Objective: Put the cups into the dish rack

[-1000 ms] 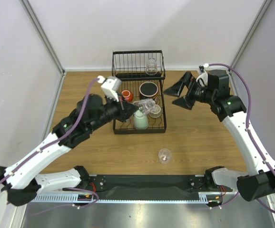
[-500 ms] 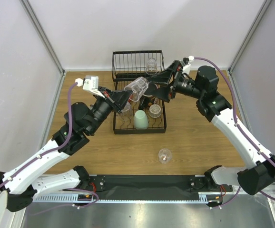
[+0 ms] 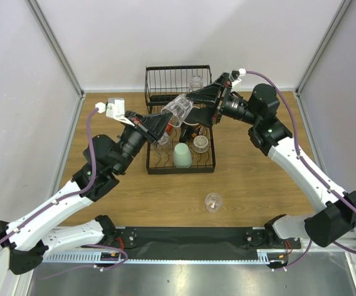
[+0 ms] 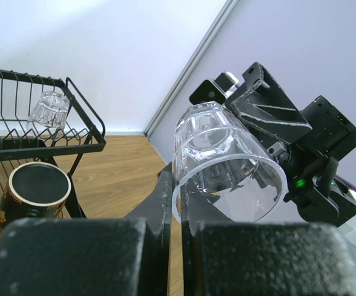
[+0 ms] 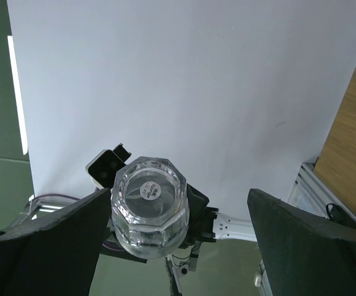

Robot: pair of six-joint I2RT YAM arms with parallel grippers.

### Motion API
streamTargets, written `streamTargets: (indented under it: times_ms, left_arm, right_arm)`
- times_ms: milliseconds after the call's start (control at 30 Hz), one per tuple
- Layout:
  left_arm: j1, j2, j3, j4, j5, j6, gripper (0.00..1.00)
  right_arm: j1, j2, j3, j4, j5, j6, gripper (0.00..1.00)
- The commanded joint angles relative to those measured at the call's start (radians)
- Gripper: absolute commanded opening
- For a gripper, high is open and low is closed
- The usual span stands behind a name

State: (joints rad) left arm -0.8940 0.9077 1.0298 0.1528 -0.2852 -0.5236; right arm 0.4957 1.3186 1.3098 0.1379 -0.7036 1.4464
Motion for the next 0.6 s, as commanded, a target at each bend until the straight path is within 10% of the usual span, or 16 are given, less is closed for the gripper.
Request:
streamTargets:
  times_ms: [0, 233, 400, 567]
  left_arm:
    - [0.0, 0.008, 0.013, 0.111, 0.032, -0.009, 0.0]
    - [0.001, 0.011, 0.015, 0.096, 0.029, -0.001, 0.0]
    - [0.017, 0.0, 0.006, 0.054, 0.014, -0.022, 0.0]
    - [0.059, -0.029, 0.001, -0.027, 0.001, -0.065, 0.36]
  right_arm:
    - [0.015, 0.027, 0.057, 0.072, -0.031, 0.029, 0.99]
    - [0.024, 0.057, 0.092, 0.069, -0.033, 0.028, 0.73]
    - [0.035, 0.08, 0.108, 0.083, -0.023, 0.037, 0.15]
    - [0.055, 0.119, 0.166, 0.069, -0.023, 0.026, 0.0]
